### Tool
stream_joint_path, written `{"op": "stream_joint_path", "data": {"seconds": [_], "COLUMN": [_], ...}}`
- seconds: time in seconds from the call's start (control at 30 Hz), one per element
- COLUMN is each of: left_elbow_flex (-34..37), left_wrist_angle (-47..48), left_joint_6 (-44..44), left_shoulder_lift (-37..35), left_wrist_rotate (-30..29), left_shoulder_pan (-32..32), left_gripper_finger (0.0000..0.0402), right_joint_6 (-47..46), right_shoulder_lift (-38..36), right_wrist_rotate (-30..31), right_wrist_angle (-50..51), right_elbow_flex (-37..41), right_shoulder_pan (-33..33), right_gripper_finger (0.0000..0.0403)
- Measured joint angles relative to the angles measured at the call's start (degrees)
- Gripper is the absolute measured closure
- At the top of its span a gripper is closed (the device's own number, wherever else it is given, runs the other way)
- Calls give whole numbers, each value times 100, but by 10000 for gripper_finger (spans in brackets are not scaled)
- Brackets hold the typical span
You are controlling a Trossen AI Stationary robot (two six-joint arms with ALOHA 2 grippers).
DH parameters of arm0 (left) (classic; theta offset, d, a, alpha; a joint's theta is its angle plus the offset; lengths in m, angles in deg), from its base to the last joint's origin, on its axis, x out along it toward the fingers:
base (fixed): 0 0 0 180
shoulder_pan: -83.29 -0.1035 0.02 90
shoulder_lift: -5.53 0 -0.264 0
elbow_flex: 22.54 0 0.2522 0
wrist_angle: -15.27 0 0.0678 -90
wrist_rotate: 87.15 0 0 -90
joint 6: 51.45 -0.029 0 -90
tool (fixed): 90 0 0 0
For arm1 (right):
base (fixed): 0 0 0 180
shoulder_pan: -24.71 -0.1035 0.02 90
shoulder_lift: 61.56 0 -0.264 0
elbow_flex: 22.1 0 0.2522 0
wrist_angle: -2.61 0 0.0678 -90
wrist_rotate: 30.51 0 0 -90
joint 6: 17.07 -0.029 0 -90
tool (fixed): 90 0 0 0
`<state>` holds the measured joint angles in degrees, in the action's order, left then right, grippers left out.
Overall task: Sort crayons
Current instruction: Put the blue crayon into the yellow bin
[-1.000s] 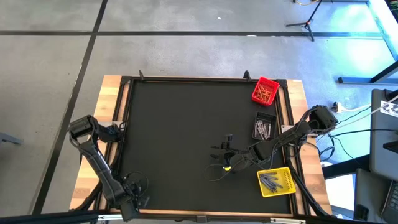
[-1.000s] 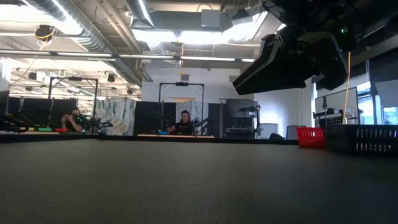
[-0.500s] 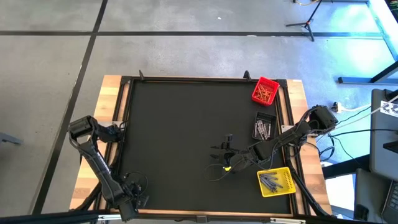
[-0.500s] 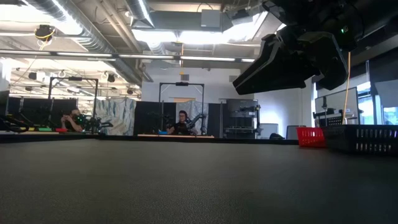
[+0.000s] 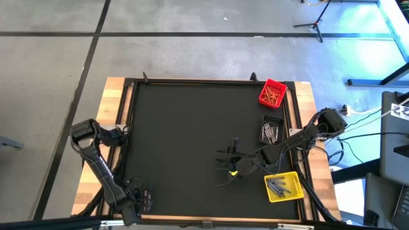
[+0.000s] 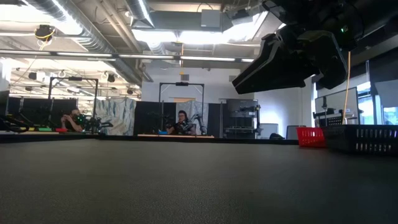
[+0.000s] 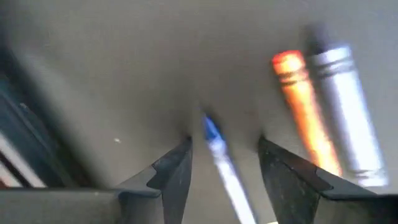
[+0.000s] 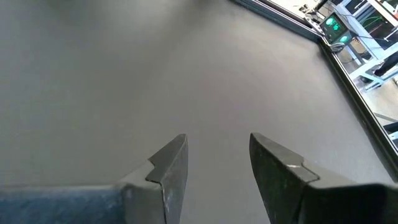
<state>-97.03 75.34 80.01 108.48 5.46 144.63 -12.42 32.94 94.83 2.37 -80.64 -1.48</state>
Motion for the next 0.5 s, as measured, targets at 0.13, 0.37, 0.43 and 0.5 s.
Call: {"op": "stream_joint_path", "data": {"seconds": [0.13,0.37,0.43,0.5], "left_elbow_flex": [80,103,106,106], "left_wrist_angle": [-26,-122,-230,-305], "left_joint_6": [-2,-31,-88,-111], "left_shoulder_lift": [-11,-15,-15,-15], "left_wrist_rotate": [47,120,120,112], "left_shoulder_pan": [0,-4,-4,-4], "left_gripper_finger": [224,243,256,272], "right_joint_6": [0,0,0,0], "right_shoulder_lift": [0,0,0,0], "right_wrist_rotate": [0,0,0,1], "right_wrist_angle": [-9,-13,-13,-11], "right_elbow_flex": [1,0,1,0], "right_shoulder_pan": [0,0,0,0], "right_gripper_finger": [233,233,233,233]}}
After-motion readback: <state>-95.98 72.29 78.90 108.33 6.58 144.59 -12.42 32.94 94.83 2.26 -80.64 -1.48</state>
